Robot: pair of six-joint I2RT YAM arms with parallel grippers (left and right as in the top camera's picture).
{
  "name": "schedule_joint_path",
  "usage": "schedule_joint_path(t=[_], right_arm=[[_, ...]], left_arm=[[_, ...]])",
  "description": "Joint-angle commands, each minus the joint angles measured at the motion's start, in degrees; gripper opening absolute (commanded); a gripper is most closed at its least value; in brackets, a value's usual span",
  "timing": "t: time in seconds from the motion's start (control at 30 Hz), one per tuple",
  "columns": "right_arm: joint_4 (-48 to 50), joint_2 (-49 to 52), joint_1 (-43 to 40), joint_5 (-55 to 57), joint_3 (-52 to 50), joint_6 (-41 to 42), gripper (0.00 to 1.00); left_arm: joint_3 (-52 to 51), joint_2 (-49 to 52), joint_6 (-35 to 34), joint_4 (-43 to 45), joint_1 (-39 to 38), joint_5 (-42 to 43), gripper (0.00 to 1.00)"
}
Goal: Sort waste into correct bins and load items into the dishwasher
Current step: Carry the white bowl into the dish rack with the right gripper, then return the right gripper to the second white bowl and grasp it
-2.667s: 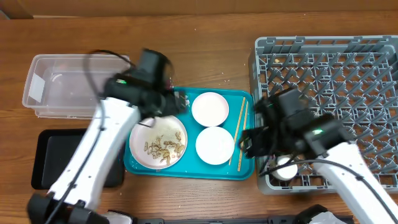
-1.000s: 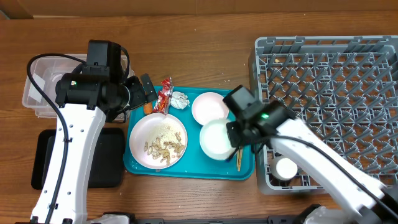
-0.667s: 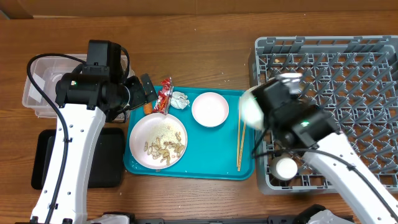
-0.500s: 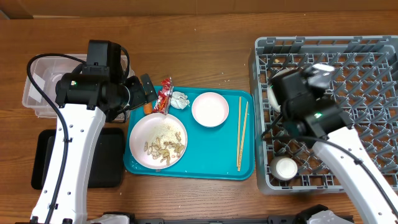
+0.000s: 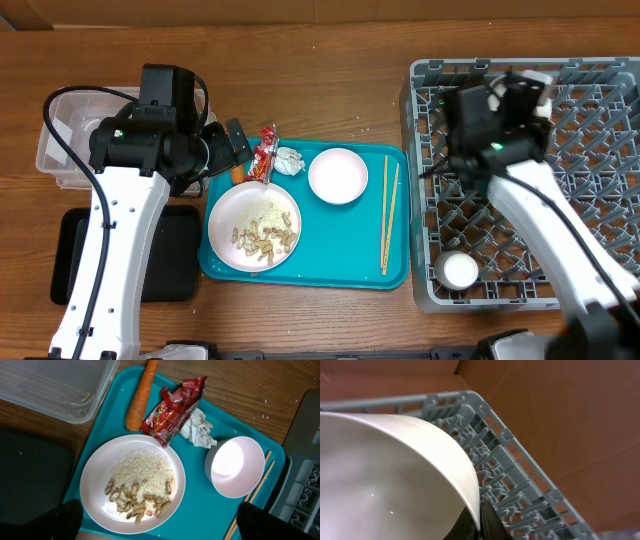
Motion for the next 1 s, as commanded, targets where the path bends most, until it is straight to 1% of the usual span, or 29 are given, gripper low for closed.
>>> schedule_joint_path(t=[0.0, 0.2, 0.3, 0.37, 0.6, 0.67, 0.7, 0.73, 0.77, 0.8, 0.87, 0.9, 0.97], right_arm=[[0.63, 4.63, -0.02, 6.73, 1.16, -1.6, 0.04], [0.33, 11.04, -0.17, 7.54, 1.16, -1.55, 0.04], [-0.94, 12.61, 0.42, 5.29, 1.16, -1.11, 0.04], [-1.53, 12.79, 1.75, 3.67, 1.16, -1.11, 0.04], [-6.27, 12.79, 8.76, 4.98, 1.16, -0.46, 0.04], [-8.22, 12.79, 9.79, 4.96, 1.16, 0.66, 0.07], [-9.22, 12.79, 10.12, 4.96, 1.16, 0.63, 0.13], [-10.1, 12.76, 10.36, 4.98, 1.18, 0.63, 0.26], [-11.34, 12.7, 10.8, 4.98, 1.2, 0.94, 0.42], [-12.0, 12.52, 11.15, 5.01, 1.22, 1.88, 0.54], [-13.51, 11.69, 12.33, 4.74, 1.68, 4.7, 0.69], [-14.14, 11.19, 12.87, 4.11, 2.12, 5.25, 0.73], [-14.73, 9.86, 13.86, 2.32, 3.3, 5.33, 0.79]], left_arm=[[0.74, 0.2, -0.52, 0.04, 0.2, -0.74, 1.0], [0.74, 0.2, -0.52, 0.04, 0.2, -0.76, 1.0], [0.74, 0.2, -0.52, 0.04, 0.2, -0.74, 1.0], [0.74, 0.2, -0.52, 0.04, 0.2, -0.76, 1.0], [0.72, 0.2, -0.52, 0.04, 0.2, -0.76, 1.0], [0.74, 0.2, -0.52, 0.04, 0.2, -0.76, 1.0], [0.72, 0.2, -0.52, 0.04, 0.2, -0.76, 1.0], [0.74, 0.2, -0.52, 0.04, 0.2, -0.76, 1.0], [0.74, 0.2, -0.52, 0.04, 0.2, -0.76, 1.0], [0.74, 0.2, -0.52, 0.04, 0.2, -0.76, 1.0], [0.74, 0.2, -0.52, 0.04, 0.2, -0.76, 1.0], [0.74, 0.2, -0.52, 0.04, 0.2, -0.76, 1.0], [0.74, 0.2, -0.52, 0.04, 0.2, -0.74, 1.0]])
